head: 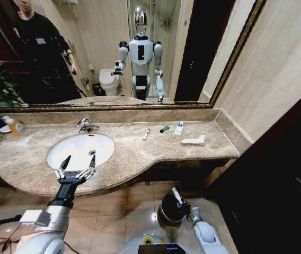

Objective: Pick up the trash from the sink and place it in the trash bin.

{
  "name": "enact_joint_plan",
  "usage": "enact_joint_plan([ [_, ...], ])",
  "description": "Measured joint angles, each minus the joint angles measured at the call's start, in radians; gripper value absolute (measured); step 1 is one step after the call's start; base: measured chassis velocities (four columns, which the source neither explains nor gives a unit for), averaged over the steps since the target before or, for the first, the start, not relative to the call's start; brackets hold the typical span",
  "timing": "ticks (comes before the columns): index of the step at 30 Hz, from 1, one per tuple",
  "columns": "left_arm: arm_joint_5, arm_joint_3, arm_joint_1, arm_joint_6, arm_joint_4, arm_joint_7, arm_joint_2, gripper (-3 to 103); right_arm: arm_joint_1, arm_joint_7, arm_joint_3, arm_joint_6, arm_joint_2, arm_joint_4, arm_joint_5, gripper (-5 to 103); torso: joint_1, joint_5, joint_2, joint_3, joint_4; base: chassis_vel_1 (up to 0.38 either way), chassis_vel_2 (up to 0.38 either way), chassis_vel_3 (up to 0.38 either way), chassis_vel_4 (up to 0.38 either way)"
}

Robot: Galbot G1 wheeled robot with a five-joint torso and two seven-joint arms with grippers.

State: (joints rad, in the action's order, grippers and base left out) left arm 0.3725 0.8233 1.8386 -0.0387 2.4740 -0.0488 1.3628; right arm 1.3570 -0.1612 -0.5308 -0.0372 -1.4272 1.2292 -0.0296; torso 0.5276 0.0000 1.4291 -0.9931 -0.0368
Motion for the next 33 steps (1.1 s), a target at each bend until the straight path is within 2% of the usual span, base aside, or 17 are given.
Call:
enact_joint_plan([
  [4,0.000,0.000,0.000,0.000,0.000,0.000,0.000,100,-0.005,0.010,0.001,0.004,-0.004,-0.013,0.007,25,0.000,0.0001,0.000,0.000,0.0000,0.000,0.000,0.000,0.000],
  [7,0.000,0.000,0.000,0.000,0.000,0.000,0.000,100,-0.002,0.007,0.005,0.001,-0.003,-0.015,0.009,41,0.000,-0.0001,0.000,0.000,0.0000,0.000,0.000,0.000,0.000],
  [10,0.000,0.000,0.000,0.000,0.000,0.000,0.000,100,-0.001,0.007,0.005,0.002,-0.005,-0.018,0.009,47,0.000,0.0000,0.000,0.000,0.0000,0.000,0.000,0.000,0.000],
  [13,0.000,0.000,0.000,0.000,0.000,0.000,0.000,100,0.000,0.008,0.004,0.007,-0.008,-0.023,0.008,63,0.000,-0.0001,0.000,0.000,0.0000,0.000,0.000,0.000,0.000],
  [14,0.000,0.000,0.000,0.000,0.000,0.000,0.000,100,0.000,0.008,0.004,0.007,-0.008,-0.023,0.008,63,0.000,-0.0001,0.000,0.000,0.0000,0.000,0.000,0.000,0.000],
  [17,0.000,0.000,0.000,0.000,0.000,0.000,0.000,100,0.004,0.009,0.005,0.013,-0.008,-0.024,0.008,79,0.000,0.0000,0.000,0.000,0.0000,0.000,0.000,0.000,0.000],
  [18,0.000,0.000,0.000,0.000,0.000,0.000,0.000,100,0.004,0.009,0.005,0.013,-0.008,-0.024,0.008,79,0.000,0.0000,0.000,0.000,0.0000,0.000,0.000,0.000,0.000],
  [20,0.000,0.000,0.000,0.000,0.000,0.000,0.000,100,0.009,0.009,0.005,0.016,-0.008,-0.023,0.007,90,0.000,0.0000,0.000,0.000,0.0000,0.000,0.000,0.000,0.000],
  [22,0.000,0.000,0.000,0.000,0.000,0.000,0.000,100,0.012,0.009,0.006,0.017,-0.008,-0.021,0.007,90,0.000,0.0000,0.000,0.000,0.0000,0.000,0.000,0.000,0.000],
  [24,0.000,0.000,0.000,0.000,0.000,0.000,0.000,100,0.017,0.009,0.006,0.019,-0.010,-0.015,0.007,98,0.000,0.0000,0.000,0.000,0.0000,0.000,0.000,0.000,0.000],
  [33,0.000,0.000,0.000,0.000,0.000,0.000,0.000,100,0.026,0.008,0.007,0.019,-0.010,0.009,0.003,100,0.000,0.0000,0.000,0.000,0.0000,0.000,0.000,0.000,0.000],
])
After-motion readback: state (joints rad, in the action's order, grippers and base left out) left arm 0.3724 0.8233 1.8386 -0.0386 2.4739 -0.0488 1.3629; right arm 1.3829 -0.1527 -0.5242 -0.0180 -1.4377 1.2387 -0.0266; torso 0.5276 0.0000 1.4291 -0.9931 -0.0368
